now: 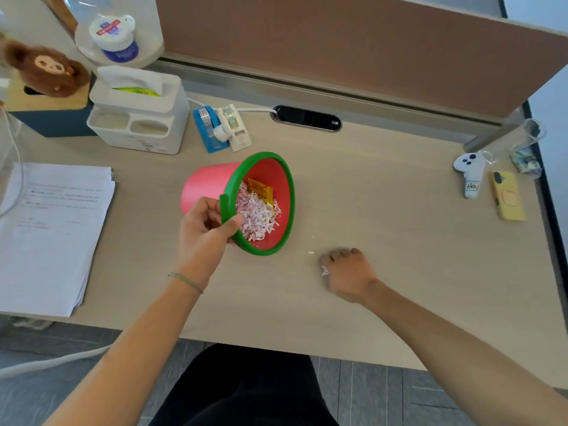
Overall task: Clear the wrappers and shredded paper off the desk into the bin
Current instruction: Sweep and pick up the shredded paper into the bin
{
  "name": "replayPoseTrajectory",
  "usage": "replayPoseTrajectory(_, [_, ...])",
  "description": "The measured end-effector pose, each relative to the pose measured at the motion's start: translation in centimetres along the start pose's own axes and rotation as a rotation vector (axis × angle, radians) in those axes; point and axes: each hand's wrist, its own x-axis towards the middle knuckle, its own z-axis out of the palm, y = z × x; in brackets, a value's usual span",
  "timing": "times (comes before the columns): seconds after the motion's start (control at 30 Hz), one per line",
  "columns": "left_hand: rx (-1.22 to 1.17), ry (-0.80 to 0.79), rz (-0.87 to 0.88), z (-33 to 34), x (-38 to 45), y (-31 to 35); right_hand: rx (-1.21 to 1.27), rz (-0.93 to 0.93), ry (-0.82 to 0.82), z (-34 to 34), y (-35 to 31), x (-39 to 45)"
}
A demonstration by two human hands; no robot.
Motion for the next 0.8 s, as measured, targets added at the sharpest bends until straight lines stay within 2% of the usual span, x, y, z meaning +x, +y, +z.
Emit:
replayPoseTrajectory(0.13, [0.008, 0.004, 0.002, 0.2, -0.1, -0.1, 0.070, 0.092, 0.146, 0.8, 1.7, -0.7])
replayPoseTrajectory(0.33, [0.004, 0.002, 0.018, 0.1, 0.0, 0.0, -0.001, -0.017, 0.192, 2.8, 1.0, -0.3])
replayPoseTrajectory(0.43, [0.006, 0.001, 0.015, 0.0, 0.2, -0.1, -0.085, -0.094, 0.146, 3.1, 0.5, -0.3])
replayPoseTrajectory(0.6, [-0.001, 0.008, 0.017, 0.0, 0.2, 0.0, -0.157, -0.091, 0.041, 2.2, 0.4, -0.1])
replayPoseTrajectory(0.73, [0.003, 0.004, 0.020, -0.3, 0.4, 0.1, -0.175, -0.124, 0.057, 2.1, 0.6, 0.5])
replayPoseTrajectory(0.8, [-0.003, 0.000, 0.023, -0.4, 0.6, 0.0, -0.207, -0.076, 0.049, 1.9, 0.5, 0.8])
